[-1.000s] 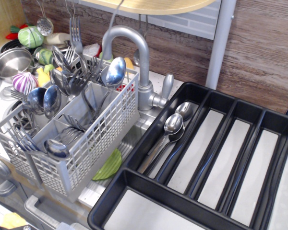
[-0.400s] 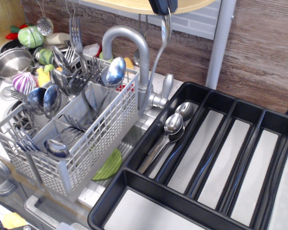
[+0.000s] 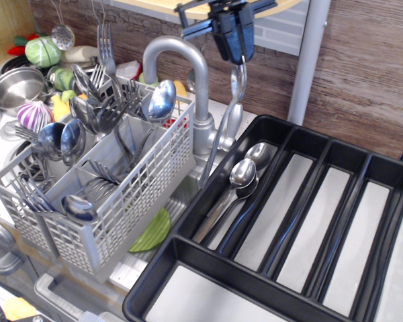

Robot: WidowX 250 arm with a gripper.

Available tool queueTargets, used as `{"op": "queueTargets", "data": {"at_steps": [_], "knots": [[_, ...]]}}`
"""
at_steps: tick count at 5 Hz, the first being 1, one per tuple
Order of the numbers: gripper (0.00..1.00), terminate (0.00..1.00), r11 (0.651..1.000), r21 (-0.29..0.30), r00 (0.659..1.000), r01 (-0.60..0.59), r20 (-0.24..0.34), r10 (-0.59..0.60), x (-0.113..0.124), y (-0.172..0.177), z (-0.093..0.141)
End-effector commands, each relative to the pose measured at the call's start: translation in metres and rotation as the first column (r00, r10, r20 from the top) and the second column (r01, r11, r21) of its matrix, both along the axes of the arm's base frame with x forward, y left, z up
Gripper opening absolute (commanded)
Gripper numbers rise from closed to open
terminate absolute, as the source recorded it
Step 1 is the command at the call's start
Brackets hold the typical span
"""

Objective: Put small spoon from basket to tray

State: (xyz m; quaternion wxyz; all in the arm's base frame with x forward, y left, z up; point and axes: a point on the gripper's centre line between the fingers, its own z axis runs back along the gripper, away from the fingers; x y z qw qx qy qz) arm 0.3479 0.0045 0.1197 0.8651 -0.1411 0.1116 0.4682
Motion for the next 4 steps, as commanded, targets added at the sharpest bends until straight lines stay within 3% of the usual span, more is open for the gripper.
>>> {"op": "queueTargets", "data": {"at_steps": [1,3,4], "knots": [[0.0,0.0,0.999,-0.042,0.99,-0.004,0.138,0.01,-0.001,0.009,-0.01],[0.0,0.0,0.997,-0.072,0.987,0.034,0.16,-0.022,-0.005,0.012,-0.041],[0.0,1.0,0.998,-0.008,0.993,0.066,0.103,-0.065,-0.004,0.009,-0.052]]}}
